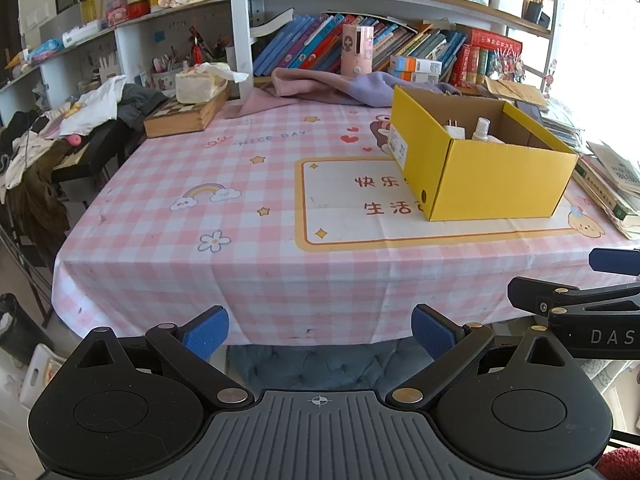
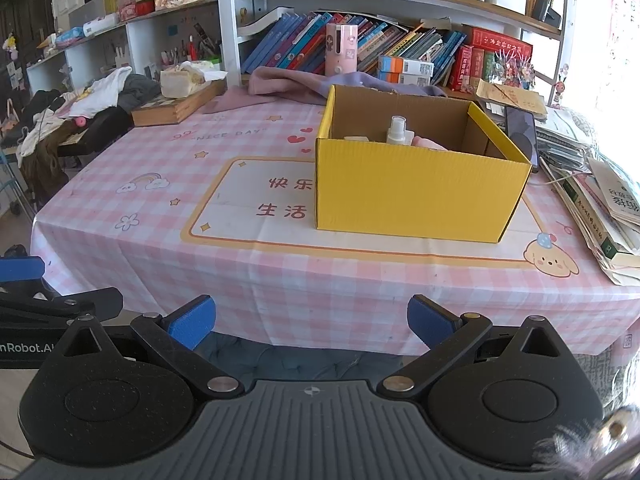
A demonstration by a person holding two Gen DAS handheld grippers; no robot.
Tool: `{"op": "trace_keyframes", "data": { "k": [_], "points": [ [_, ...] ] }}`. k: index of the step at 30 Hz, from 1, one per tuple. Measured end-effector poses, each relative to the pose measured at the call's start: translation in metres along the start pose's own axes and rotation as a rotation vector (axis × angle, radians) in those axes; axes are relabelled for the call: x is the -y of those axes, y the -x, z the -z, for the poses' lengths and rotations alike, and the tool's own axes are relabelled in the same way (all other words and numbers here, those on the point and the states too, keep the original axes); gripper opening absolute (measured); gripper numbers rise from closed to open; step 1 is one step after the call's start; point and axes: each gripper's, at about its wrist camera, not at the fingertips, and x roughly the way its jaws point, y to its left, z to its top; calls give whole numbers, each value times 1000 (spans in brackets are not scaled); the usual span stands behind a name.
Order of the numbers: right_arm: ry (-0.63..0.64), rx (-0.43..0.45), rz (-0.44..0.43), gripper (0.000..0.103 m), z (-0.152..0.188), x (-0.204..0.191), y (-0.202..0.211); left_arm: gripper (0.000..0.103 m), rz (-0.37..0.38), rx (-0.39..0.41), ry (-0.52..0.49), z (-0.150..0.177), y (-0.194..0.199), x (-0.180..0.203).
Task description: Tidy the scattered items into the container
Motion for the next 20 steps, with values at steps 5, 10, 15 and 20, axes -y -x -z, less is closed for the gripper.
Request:
{"op": "trace_keyframes", "data": {
  "k": [5,10,15,20],
  "points": [
    [-4,-4,3,103,3,0,-1,99,5,-6,-15,0,-1,2],
    [-5,-9,3,103,8,-1,-3,99,14,-3,-5,0,-2,1],
    [-8,-9,3,103,7,0,-3,99,22,2,0,-1,-2,1],
    [-16,-13,5,103,6,4,-4,99,21,-11,-11,-5,-7,5]
  ]
}}
